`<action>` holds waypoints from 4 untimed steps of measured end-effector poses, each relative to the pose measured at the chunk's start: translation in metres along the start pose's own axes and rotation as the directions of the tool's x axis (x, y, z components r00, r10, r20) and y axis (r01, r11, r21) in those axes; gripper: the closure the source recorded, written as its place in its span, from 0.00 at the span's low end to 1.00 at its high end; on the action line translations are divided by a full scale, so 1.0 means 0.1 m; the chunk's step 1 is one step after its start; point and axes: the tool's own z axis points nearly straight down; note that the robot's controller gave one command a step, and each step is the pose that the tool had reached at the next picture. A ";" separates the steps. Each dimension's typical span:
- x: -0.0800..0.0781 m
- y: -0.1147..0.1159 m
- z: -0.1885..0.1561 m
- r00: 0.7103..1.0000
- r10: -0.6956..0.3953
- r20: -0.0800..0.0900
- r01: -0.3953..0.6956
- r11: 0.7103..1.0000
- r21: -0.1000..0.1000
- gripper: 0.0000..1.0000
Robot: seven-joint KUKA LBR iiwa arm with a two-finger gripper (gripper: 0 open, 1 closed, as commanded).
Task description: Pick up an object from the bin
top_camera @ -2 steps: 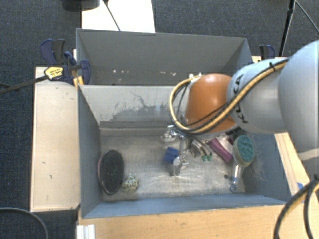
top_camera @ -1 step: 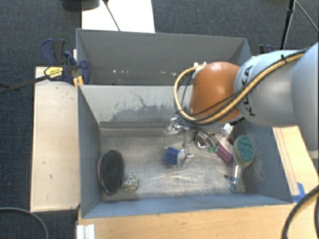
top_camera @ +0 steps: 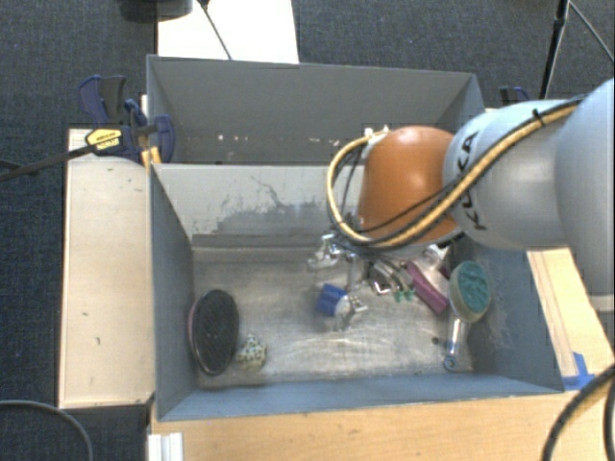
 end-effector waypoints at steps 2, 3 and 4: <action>-0.02 0.01 0.29 0.999 0.051 0.011 -0.051 0.999 0.003 0.00; -0.04 0.02 0.27 0.998 0.053 0.019 -0.053 0.999 0.000 1.00; -0.05 0.02 0.20 0.999 0.054 0.005 -0.054 0.999 0.001 1.00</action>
Offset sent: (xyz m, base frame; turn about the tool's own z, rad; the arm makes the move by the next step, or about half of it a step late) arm 0.0090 -0.0157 -0.0330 0.0353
